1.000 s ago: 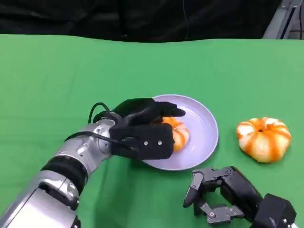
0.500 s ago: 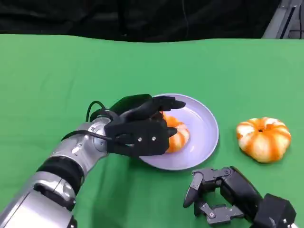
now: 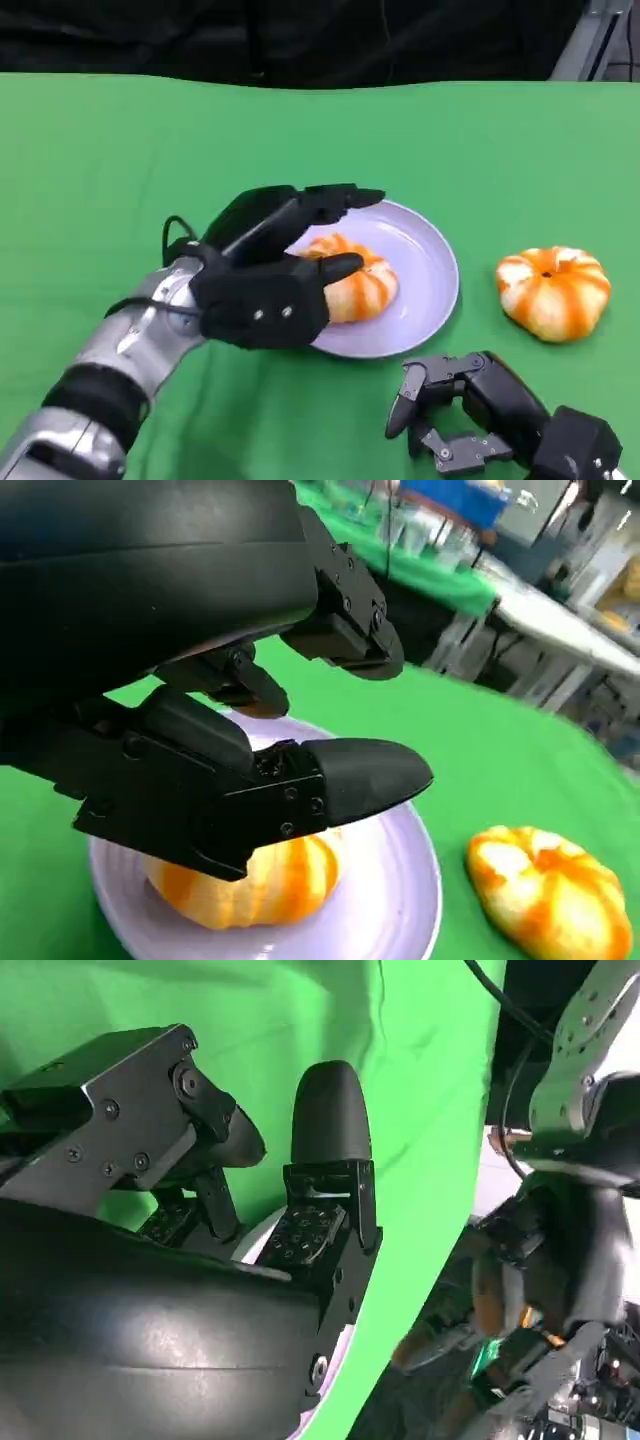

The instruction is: Grasp the bread from the table and place it into the plate.

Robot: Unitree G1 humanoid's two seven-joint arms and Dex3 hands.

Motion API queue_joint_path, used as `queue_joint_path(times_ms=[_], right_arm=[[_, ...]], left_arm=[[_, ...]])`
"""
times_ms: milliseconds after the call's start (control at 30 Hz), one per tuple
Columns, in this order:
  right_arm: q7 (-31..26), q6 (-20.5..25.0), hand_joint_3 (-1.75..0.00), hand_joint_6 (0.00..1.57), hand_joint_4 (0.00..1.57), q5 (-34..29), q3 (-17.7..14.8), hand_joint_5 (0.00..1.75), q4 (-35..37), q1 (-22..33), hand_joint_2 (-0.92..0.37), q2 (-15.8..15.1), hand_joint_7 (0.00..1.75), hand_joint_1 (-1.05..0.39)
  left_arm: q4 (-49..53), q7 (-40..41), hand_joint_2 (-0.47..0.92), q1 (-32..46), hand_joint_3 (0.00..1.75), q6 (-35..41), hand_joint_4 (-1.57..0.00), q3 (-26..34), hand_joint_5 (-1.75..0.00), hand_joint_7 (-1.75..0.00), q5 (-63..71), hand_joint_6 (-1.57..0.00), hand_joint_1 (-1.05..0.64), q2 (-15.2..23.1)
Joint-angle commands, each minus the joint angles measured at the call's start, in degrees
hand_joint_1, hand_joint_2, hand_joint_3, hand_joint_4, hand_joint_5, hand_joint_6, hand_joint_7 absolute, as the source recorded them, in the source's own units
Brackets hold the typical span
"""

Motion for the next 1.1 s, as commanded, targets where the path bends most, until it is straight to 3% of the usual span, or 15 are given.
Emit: queue_joint_path(times_ms=[33, 200, 533, 733, 1100], right_arm=[[-0.41, -0.4, -1.11, 1.0, 0.98, -0.01, -0.12, 1.4, -0.19, 0.34, -0.57, -0.73, 1.09, 0.23], [-0.58, -0.69, -1.11, 1.0, 0.98, -0.39, -0.02, 1.4, 0.32, -0.05, -0.58, -0.79, 1.09, 0.22], [-0.74, -0.99, -1.12, 0.99, 0.98, -0.42, -0.01, 1.4, 0.88, -0.43, -0.58, -0.86, 1.11, 0.23], [-2.06, -1.93, -1.12, 1.0, 1.01, -1.82, 0.13, 1.38, 1.12, -0.55, -0.56, -1.39, 1.09, 0.2], [-1.29, -1.9, -1.16, 1.0, 1.01, -1.07, -0.31, 1.38, 1.35, -0.4, -0.53, -1.47, 1.1, 0.19]], left_arm=[[-5.22, 0.7, 0.92, 2.56, 0.66, 1.48, -0.77, 1.24, -0.04, -0.03, -0.6, -0.58, -0.7, 1.4], [-14.79, 1.73, 0.92, 8.18, 0.51, 2.51, -0.85, 3.65, -0.05, -0.02, -1.31, -0.62, -0.64, 2.54], [-17.3, 1.23, 0.92, 11.49, 0.43, 0.57, -0.91, 5.88, -0.04, -0.01, -3.77, -0.63, -0.64, 3.41], [-10.19, 1.32, 0.92, 15.71, 0.59, -14.41, -1.02, 10.92, -0.06, -0.02, -13.12, -0.68, -0.69, 4.15], [-3.68, -2.31, 0.92, 18.15, 0.61, -26.02, -1.05, 13.29, -0.05, -0.01, -19.87, -0.68, -0.75, 2.37]])
